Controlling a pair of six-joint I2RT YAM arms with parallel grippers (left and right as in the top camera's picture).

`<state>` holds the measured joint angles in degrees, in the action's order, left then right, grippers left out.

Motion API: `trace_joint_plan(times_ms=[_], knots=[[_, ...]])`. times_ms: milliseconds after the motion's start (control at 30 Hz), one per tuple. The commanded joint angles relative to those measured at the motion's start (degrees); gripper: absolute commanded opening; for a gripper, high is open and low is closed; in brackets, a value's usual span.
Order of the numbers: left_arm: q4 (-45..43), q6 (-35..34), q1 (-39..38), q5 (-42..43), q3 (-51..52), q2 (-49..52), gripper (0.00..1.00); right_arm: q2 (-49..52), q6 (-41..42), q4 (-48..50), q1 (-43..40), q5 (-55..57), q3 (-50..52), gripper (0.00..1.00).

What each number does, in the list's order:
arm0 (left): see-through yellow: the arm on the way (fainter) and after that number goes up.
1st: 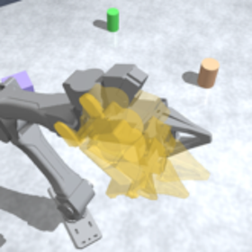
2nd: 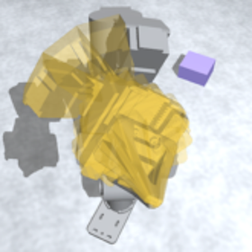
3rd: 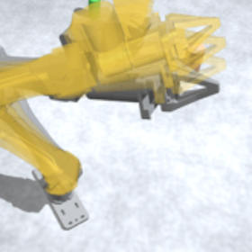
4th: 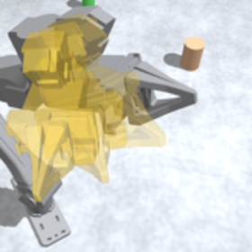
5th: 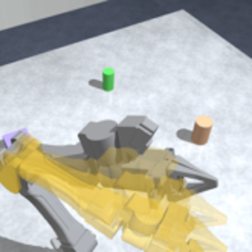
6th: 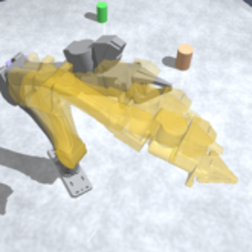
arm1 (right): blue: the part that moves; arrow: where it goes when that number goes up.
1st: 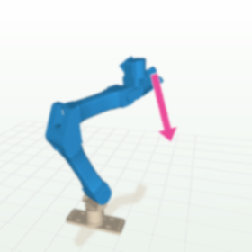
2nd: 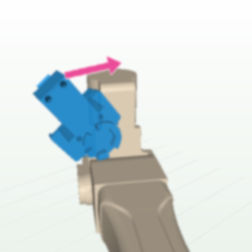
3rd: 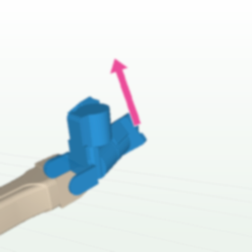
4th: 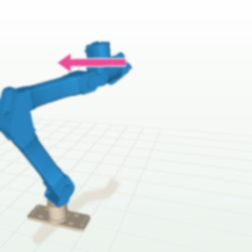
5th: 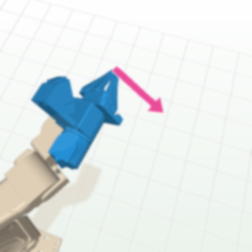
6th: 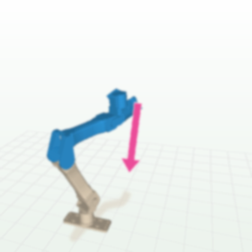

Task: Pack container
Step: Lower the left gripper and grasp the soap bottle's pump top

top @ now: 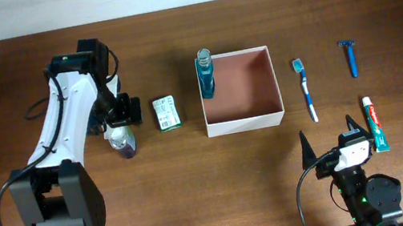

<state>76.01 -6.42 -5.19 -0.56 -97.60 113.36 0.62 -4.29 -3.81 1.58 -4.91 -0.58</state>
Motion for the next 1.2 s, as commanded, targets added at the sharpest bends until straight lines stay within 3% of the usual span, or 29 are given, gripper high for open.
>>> trace_joint_plan(times_ms=[0, 33, 200, 233, 300, 467, 667, 967, 1067, 1167], knots=[[0.2, 0.5, 0.0, 0.9, 0.5, -0.9, 0.94, -0.4, 0.3, -0.3, -0.2, 0.7, 0.3, 0.99], [0.6, 0.5, 0.0, 0.8, 0.5, -0.9, 0.89, -0.4, 0.3, -0.3, -0.2, 0.7, 0.3, 0.99], [1.6, 0.5, 0.0, 0.9, 0.5, -0.9, 0.89, -0.4, 0.3, -0.3, -0.2, 0.7, 0.3, 0.98], [1.6, 0.4, 0.0, 0.8, 0.5, -0.9, 0.82, -0.4, 0.3, -0.3, -0.2, 0.7, 0.3, 0.98], [1.5, 0.4, 0.0, 0.9, 0.5, -0.9, 0.79, -0.4, 0.3, -0.3, -0.2, 0.7, 0.3, 0.98], [1.6, 0.4, 0.0, 0.8, 0.5, -0.9, 0.78, -0.4, 0.3, -0.3, -0.2, 0.7, 0.3, 0.98], [1.6, 0.4, 0.0, 0.9, 0.5, -0.9, 0.57, -0.4, 0.3, -0.3, -0.2, 0.7, 0.3, 0.98], [1.6, 0.4, 0.0, 0.9, 0.5, -0.9, 0.38, -0.4, 0.3, -0.3, -0.2, 0.7, 0.3, 0.98], [1.6, 0.4, 0.0, 0.9, 0.5, -0.9, 0.22, -0.4, 0.3, -0.3, -0.2, 0.7, 0.3, 0.98], [1.6, 0.4, 0.0, 0.9, 0.5, -0.9, 0.17, -0.4, 0.3, -0.3, -0.2, 0.7, 0.3, 0.98]])
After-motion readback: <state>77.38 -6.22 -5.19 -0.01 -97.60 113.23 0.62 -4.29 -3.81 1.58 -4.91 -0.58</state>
